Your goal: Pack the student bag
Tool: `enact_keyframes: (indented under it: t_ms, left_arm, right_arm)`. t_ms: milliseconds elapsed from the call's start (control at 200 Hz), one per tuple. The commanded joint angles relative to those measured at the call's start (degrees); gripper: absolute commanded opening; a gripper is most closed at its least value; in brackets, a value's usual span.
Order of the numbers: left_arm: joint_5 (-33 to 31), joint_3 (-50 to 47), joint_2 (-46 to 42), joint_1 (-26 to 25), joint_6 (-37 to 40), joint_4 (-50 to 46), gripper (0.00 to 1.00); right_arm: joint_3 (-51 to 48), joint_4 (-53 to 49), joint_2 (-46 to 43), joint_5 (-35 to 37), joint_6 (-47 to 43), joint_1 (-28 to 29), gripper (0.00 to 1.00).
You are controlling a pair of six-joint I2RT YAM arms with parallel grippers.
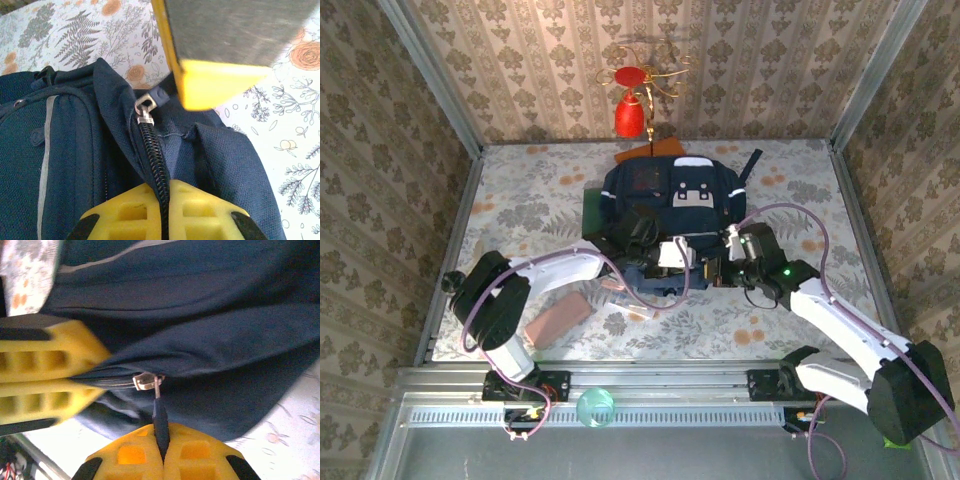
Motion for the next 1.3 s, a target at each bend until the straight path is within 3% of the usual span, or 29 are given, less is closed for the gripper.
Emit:
enact_keyframes:
  t_ms: [0,190,365,560,865,1295]
  left_arm:
    - [4.3,-2.55,-4.6,3.99,1.96,-2.4,0.0]
    - [9.62,-6.12,-8.79,7.53,3.13,-0.45,0.0]
    - [15.49,-10.02,-11.64,11.4,0.59,5.84,0.0]
    - [21.81,-10.78,-12.4,12.67,-2.33,11.2,0.0]
    - [30.46,-9.67,-15.95,15.79,-7.37,16.57,0.0]
    - [35.3,-8.15,-17.72,18.03,-7.21,14.22,0.0]
  right_arm:
    - [0.36,-7.42,0.34,14.25,2.1,-3.77,0.0]
    - [1.03,-8.27,0.2,20.93,2.5,-5.43,0.0]
    - [1.42,-5.84,1.61,22.02,1.76,-7.44,0.0]
    - [3.07,-1.92,6.03,18.38,0.09,-12.09,0.0]
    - [6.8,6.07,14.84,7.51,0.75,-24.31,0.0]
    - [13.3,9.38,22.22,5.11,2.19,-32.99,0.0]
